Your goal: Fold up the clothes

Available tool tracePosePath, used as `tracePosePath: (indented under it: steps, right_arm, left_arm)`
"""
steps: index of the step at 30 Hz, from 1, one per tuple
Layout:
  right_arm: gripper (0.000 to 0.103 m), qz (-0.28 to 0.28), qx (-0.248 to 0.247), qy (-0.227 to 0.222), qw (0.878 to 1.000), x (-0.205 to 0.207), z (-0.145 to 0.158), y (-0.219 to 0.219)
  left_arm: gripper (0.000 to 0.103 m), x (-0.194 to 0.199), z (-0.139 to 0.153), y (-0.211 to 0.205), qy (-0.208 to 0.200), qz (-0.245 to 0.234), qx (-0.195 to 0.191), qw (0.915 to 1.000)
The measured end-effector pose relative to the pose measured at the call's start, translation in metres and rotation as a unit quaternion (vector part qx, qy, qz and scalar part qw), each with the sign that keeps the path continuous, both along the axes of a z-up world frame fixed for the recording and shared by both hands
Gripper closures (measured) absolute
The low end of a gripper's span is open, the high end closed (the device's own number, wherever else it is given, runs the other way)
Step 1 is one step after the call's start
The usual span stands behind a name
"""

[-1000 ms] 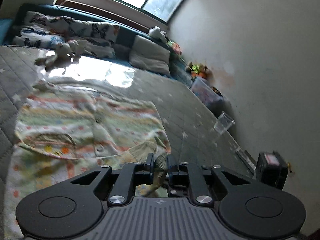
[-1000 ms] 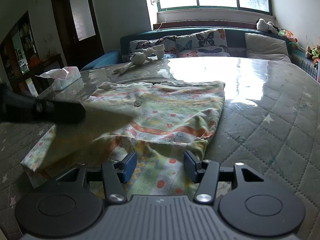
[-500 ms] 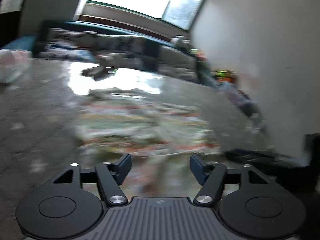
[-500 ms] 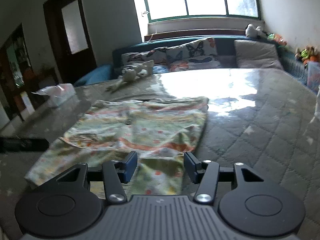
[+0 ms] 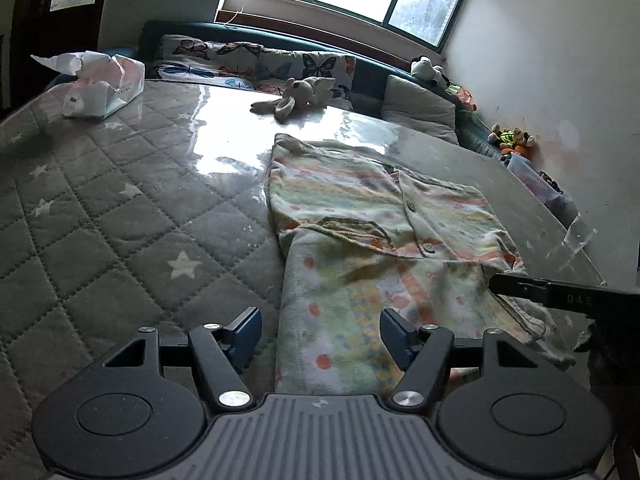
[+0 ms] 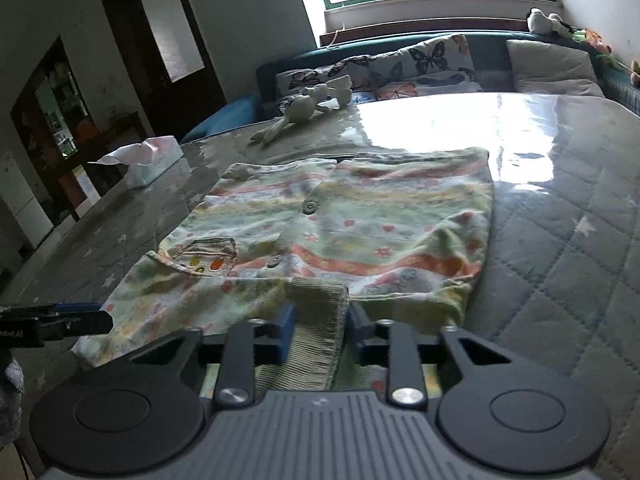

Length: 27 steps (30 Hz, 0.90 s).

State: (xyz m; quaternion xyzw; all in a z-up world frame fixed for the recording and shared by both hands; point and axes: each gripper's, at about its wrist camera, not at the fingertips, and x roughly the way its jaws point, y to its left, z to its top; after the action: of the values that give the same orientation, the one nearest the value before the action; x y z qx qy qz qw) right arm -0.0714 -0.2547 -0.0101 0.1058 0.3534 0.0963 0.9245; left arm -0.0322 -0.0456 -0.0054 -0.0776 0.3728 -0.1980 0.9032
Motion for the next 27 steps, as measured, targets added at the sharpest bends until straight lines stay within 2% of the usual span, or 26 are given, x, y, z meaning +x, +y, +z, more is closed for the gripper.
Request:
tracePosePath:
  steps: [1,6,11,13,15,16,22,27]
  right_arm:
    - [0.095,-0.001,-0.002,-0.002,1.000,-0.001,0.001,0.001]
    - [0.096,-0.010,-0.025,-0.032,0.999,-0.015,0.019,0.004]
    - [0.096,-0.014,-0.048,-0.018,0.999,-0.013,0.014,0.007]
    - [0.092,-0.015,-0.051,-0.004,0.999,-0.009,0.008,0.007]
    - [0.084,-0.016,-0.060,-0.007,0.998,-0.011,0.009,0.005]
    - [0.084,-0.016,-0.065,-0.011,0.998,-0.013,0.011,0.003]
    - [0.084,0.043,-0.075,-0.031,0.996,-0.031,0.030,0.009]
    - [0.083,0.089,-0.097,-0.001,0.991,-0.039,0.012,0.026]
  left_arm:
    - [0.035,0.002,0.004,0.000,-0.005,0.000,-0.001,1.0000]
    - [0.037,0.015,0.020,-0.009,-0.035,-0.010,0.006,0.9993]
    - [0.053,0.036,0.011,-0.028,-0.035,-0.025,0.030,0.9986]
    - [0.054,0.042,0.002,-0.034,-0.027,-0.027,0.047,0.9982]
    - [0.054,0.044,-0.004,-0.035,-0.019,-0.026,0.062,0.9975]
    - [0.054,0.041,-0.004,-0.034,-0.020,-0.030,0.063,0.9974]
    - [0.051,0.017,0.008,-0.039,-0.047,-0.067,0.069,0.9943]
    - [0.050,-0.002,0.001,-0.046,-0.049,-0.097,0.096,0.9895]
